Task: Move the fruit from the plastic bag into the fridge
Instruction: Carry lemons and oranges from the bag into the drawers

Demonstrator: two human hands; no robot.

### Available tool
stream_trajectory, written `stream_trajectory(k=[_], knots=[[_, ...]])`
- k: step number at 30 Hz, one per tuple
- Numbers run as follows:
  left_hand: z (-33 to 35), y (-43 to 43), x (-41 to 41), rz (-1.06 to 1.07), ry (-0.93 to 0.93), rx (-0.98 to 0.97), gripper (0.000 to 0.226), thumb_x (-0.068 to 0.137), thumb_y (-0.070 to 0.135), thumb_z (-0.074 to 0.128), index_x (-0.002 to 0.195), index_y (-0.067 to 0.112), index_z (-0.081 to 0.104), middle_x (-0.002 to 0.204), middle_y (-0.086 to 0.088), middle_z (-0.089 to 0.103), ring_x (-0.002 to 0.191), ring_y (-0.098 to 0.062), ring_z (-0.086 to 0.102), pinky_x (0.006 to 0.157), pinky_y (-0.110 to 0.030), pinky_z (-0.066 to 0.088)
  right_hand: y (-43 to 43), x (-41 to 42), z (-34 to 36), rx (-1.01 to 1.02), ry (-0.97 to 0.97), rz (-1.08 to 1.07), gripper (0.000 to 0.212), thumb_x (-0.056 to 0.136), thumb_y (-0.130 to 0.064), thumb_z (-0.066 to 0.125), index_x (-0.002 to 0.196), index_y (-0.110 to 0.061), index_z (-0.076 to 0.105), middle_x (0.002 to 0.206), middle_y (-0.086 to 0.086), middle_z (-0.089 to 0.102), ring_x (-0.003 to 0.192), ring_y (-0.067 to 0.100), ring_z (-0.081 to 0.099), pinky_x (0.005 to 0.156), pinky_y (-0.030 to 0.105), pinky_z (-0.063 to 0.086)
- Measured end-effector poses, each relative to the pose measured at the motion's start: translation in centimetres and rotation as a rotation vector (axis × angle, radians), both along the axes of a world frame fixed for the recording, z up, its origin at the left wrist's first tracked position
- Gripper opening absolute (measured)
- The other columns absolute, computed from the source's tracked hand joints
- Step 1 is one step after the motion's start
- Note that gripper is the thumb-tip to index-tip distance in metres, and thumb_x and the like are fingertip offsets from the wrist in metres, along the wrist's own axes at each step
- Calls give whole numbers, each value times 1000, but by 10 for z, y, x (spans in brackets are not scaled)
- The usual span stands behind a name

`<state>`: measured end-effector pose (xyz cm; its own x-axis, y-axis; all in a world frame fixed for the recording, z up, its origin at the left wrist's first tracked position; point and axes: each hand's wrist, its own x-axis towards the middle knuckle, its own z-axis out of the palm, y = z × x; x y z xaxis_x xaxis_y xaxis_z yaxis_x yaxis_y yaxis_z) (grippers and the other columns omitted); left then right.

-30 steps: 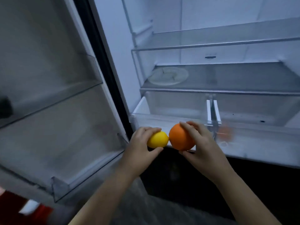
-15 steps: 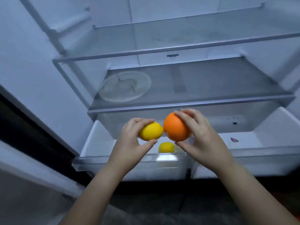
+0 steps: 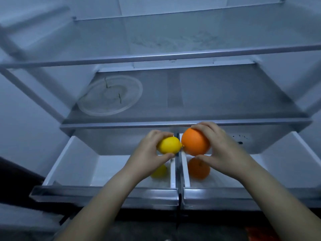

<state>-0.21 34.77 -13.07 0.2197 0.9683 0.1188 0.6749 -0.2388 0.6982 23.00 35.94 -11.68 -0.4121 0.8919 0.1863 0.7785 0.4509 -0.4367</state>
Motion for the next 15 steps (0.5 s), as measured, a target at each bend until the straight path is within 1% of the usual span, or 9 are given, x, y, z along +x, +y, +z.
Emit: stream_trajectory(k=[4,8,10,12,13,15], knots=[[3,12,-11,-46,18,-47,53,75,32,77,123,33,53,121,12,51,107,-7,51,91,-31,48,10,10,2,-100,9,42,82,67,-39,80,133,-38,31,141,-14,34,120,9,40,91,25,37],[-4,16,-38,-56,22,-137,50,75,29,78,118,34,53,119,12,53,105,-6,53,91,-33,49,6,24,-2,-193,-34,66,80,64,-40,82,128,-42,33,131,-20,38,112,2,40,88,24,39],[-12,18,-50,-104,74,-202,50,73,28,79,115,37,53,117,14,54,104,-4,53,91,-34,49,8,27,-11,-265,-83,105,82,62,-43,82,127,-45,31,128,-23,35,112,1,39,89,24,41],[-18,20,-53,-179,162,-276,52,72,29,79,115,38,52,117,16,54,105,-3,53,91,-34,48,14,23,-23,-330,-149,173,86,59,-50,81,126,-49,27,131,-18,37,117,7,41,93,33,46],[-22,21,-52,-216,209,-318,54,72,30,78,118,38,51,119,16,53,106,-3,52,92,-33,48,17,23,-30,-365,-201,195,90,58,-50,81,128,-46,26,133,-13,37,120,12,41,96,38,46],[-28,23,-48,-297,314,-370,60,74,31,77,126,35,47,125,14,51,108,-5,51,91,-28,46,20,22,-41,-387,-304,253,98,60,-44,83,138,-35,24,138,-6,35,125,16,38,102,39,42]])
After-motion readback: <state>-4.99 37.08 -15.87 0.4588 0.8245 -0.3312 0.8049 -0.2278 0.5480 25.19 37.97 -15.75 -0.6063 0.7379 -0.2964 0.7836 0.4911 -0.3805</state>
